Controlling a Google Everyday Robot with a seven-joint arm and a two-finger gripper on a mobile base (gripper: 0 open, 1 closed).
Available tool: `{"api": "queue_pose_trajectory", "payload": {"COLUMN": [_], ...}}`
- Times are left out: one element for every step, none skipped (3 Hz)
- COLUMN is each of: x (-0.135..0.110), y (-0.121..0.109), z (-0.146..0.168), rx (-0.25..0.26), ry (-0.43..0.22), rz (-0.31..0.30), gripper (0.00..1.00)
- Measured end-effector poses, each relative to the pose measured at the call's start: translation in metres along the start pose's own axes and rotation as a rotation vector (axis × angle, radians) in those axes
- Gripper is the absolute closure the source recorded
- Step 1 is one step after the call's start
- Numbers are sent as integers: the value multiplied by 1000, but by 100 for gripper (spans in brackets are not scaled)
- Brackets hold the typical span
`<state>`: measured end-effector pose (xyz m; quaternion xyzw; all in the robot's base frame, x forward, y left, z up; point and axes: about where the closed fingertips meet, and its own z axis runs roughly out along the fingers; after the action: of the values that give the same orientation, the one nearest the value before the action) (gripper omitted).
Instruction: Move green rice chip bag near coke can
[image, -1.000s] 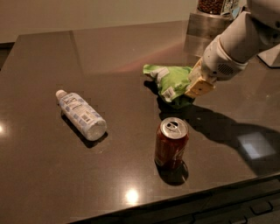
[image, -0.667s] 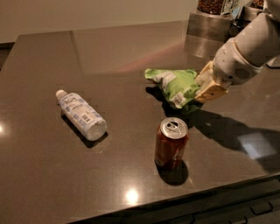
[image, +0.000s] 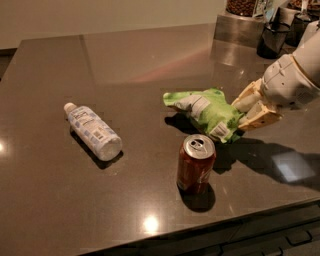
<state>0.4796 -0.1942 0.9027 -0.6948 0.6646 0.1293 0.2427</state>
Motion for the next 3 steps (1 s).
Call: {"api": "queue_pose_trajectory", "payload": {"x": [3,4,4], "y": [18,37,46], "z": [2,6,8], "rx": [-36,-83,-108], "ry": [-24,-36,-43], "rz": [-48,-95,-122], "gripper": [100,75,53]}}
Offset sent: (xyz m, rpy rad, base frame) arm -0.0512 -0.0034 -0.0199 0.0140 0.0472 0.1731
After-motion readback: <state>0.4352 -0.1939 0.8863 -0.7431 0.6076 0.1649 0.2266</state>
